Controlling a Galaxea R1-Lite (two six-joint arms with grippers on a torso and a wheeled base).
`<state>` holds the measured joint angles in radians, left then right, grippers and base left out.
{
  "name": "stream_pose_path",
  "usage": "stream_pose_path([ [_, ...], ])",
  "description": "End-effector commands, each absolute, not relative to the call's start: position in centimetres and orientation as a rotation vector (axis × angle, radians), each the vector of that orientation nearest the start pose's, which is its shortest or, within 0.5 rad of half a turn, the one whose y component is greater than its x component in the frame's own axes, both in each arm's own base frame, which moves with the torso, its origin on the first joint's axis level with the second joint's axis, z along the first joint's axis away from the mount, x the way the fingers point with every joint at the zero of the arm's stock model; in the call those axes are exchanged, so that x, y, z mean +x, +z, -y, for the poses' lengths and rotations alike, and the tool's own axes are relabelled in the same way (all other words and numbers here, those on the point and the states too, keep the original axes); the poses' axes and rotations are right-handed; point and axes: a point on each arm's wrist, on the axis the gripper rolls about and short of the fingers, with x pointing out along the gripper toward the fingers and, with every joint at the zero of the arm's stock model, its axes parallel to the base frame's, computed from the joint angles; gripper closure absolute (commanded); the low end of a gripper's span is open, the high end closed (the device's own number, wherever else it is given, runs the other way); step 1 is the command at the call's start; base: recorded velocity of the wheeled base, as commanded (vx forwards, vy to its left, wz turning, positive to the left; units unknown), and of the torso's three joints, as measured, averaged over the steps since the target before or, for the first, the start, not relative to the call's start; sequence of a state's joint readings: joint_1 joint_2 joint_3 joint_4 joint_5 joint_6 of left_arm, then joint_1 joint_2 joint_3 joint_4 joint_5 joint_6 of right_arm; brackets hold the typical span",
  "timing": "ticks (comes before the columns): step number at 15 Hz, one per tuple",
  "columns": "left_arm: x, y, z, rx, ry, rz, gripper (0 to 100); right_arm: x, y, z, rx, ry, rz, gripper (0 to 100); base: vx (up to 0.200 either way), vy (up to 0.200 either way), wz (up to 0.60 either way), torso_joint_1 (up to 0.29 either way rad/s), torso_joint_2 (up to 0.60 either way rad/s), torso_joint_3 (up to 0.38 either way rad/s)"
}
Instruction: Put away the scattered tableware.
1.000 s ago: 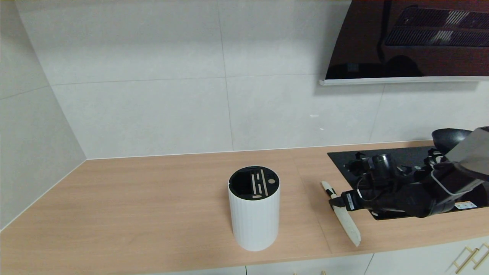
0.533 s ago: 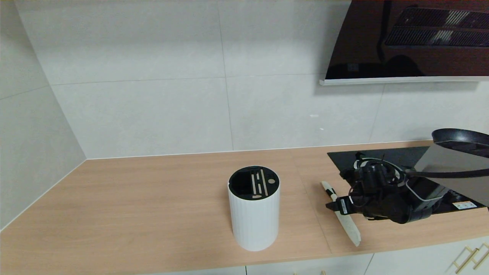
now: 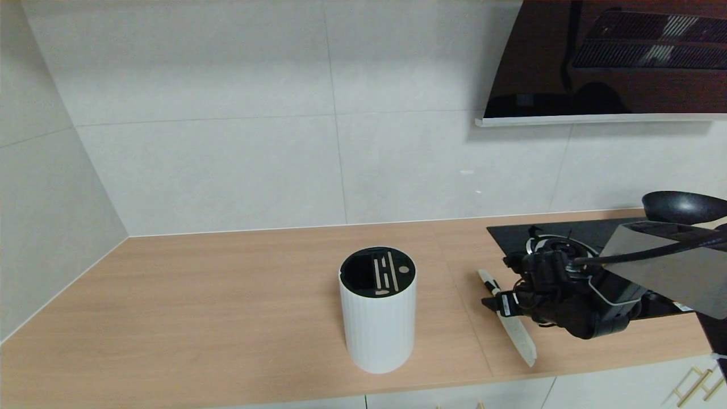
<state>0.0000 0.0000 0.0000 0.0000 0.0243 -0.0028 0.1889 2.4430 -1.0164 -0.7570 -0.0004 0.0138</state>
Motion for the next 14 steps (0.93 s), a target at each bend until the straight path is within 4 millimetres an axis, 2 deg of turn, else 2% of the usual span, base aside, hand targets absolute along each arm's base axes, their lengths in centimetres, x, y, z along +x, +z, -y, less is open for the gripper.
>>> stream_pose_path([
  [1,-2.3,7.5,-0.1,-0.003,0.025,0.000,0,40.4,-3.6,-7.7,-0.050,0.177,-0.673,0,0.000,0.000,0.00,0.000,0.00,0.000],
  [4,-2.3,7.5,-0.1,-0.003,0.025,0.000,0,40.5,-4.5,-7.7,-0.054,0.169,-0.683,0,0.000,0.000,0.00,0.000,0.00,0.000],
  [14,-2.3,7.5,-0.1,-0.003,0.025,0.000,0,40.6,-5.0,-7.7,-0.063,0.160,-0.693,0,0.000,0.000,0.00,0.000,0.00,0.000],
])
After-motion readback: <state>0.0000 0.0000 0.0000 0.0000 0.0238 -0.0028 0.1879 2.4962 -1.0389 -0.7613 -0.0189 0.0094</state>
